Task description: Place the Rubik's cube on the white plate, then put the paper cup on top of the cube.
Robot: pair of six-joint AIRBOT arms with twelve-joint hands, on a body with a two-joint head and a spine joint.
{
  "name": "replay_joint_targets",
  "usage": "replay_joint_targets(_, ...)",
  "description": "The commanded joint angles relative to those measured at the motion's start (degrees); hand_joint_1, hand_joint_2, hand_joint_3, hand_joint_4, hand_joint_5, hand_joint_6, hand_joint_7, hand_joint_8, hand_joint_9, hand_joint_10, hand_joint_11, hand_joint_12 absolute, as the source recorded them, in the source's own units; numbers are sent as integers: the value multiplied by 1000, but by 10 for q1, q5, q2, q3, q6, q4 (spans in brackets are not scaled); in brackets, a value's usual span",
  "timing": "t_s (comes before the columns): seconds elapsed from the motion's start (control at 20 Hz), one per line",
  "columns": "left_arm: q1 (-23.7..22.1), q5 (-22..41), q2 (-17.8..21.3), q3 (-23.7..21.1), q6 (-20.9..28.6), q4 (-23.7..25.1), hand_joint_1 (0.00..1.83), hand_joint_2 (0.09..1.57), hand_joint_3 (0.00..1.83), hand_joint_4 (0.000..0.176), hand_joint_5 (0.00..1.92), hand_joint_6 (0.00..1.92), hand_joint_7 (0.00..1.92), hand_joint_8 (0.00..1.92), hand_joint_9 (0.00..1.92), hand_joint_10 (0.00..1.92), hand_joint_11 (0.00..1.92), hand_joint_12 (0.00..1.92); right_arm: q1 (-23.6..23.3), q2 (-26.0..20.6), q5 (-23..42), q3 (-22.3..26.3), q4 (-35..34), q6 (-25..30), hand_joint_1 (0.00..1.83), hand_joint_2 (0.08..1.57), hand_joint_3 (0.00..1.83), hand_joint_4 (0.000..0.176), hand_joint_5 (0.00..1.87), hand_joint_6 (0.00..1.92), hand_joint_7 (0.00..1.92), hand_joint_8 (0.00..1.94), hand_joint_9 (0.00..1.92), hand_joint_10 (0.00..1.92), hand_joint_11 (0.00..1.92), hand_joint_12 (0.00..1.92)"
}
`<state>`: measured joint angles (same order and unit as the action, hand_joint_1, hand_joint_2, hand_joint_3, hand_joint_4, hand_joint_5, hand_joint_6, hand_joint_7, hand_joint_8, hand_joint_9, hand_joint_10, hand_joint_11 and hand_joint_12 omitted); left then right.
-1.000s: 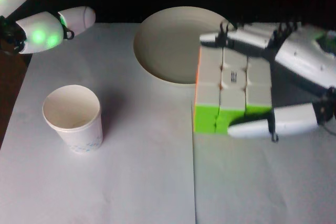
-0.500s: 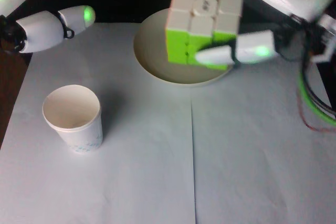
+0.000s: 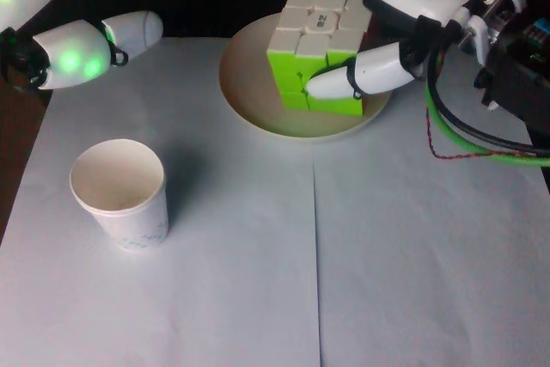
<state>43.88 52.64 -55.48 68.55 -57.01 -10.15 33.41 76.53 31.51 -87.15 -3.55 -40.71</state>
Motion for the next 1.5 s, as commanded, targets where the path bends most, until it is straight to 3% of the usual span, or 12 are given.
replay_joint_targets(0.0, -3, 75, -2, 2, 2, -1, 304, 1367, 2, 77, 9, 3, 0, 0, 0, 0, 0, 155, -10, 2, 79, 0, -8, 6, 687, 1287, 3, 51, 90, 353, 213, 189, 61, 827, 3, 1392)
replay_joint_targets(0.2, -3, 74, -2, 2, 3, -1, 334, 1374, 0, 84, 0, 0, 0, 0, 0, 0, 0, 94, -7, 2, 78, 3, -11, 6, 244, 1121, 0, 170, 0, 0, 0, 0, 1, 2, 0, 405)
replay_joint_targets(0.3, -3, 74, -2, 2, 3, -1, 312, 1382, 0, 47, 1, 0, 0, 0, 0, 0, 0, 180, -7, 2, 78, 8, -11, 6, 191, 1079, 0, 140, 0, 0, 0, 0, 0, 0, 0, 655)
replay_joint_targets(0.35, -3, 74, -2, 2, 3, -1, 303, 1379, 0, 52, 0, 0, 0, 0, 0, 0, 0, 78, -7, 1, 78, 14, -11, 6, 239, 1057, 0, 121, 0, 0, 0, 0, 0, 0, 0, 41)
replay_joint_targets(0.55, 3, 77, 2, -3, 3, -1, 286, 1332, 0, 86, 0, 0, 0, 0, 0, 0, 0, 27, -8, -44, 102, 62, -13, -33, 266, 1088, 6, 150, 0, 0, 0, 0, 0, 0, 0, 0)
replay_joint_targets(0.65, 7, 84, 10, -11, 3, -1, 251, 1316, 0, 78, 0, 0, 0, 0, 0, 0, 0, 0, -6, -78, 131, 95, -13, -44, 204, 1081, 3, 105, 0, 0, 0, 0, 0, 0, 0, 0)
replay_joint_targets(0.75, 16, 101, 24, -24, 3, -1, 283, 1293, 0, 95, 13, 3, 0, 0, 0, 0, 0, 0, 9, -120, 167, 146, -13, -76, 284, 1079, 2, 167, 0, 0, 0, 0, 0, 0, 0, 0)
replay_joint_targets(0.85, 24, 116, 34, -36, 3, 3, 338, 1274, 0, 90, 35, 7, 0, 0, 0, 0, 0, 0, 43, -155, 216, 189, -13, -80, 355, 1157, 0, 130, 0, 0, 0, 0, 122, 35, 0, 790)
replay_joint_targets(1.05, 57, 151, 66, -76, 3, 15, 293, 1248, 0, 85, 8, 0, 10, 3, 0, 0, 42, 23, 119, -208, 279, 253, -13, -80, 418, 1186, 2, 142, 0, 0, 45, 8, 154, 64, 0, 848)
replay_joint_targets(1.1, 79, 168, 76, -87, 12, 16, 257, 1218, 14, 52, 14, 1, 35, 1, 26, 3, 0, 380, 139, -218, 285, 268, -13, -80, 440, 1185, 0, 70, 29, 10, 153, 24, 204, 112, 0, 1026)
replay_joint_targets(1.4, 179, 227, 106, -137, 43, 17, 429, 1152, 0, 71, 0, 0, 19, 0, 18, 0, 0, 108, 189, -233, 291, 302, -13, -85, 538, 1194, 0, 34, 170, 32, 288, 24, 157, 598, 0, 1122)
replay_joint_targets(1.45, 202, 236, 108, -146, 50, 14, 366, 1096, 0, 90, 0, 0, 26, 0, 36, 4, 0, 482, 194, -234, 291, 304, -14, -85, 534, 1187, 0, 20, 167, 18, 295, 14, 109, 747, 0, 1188)
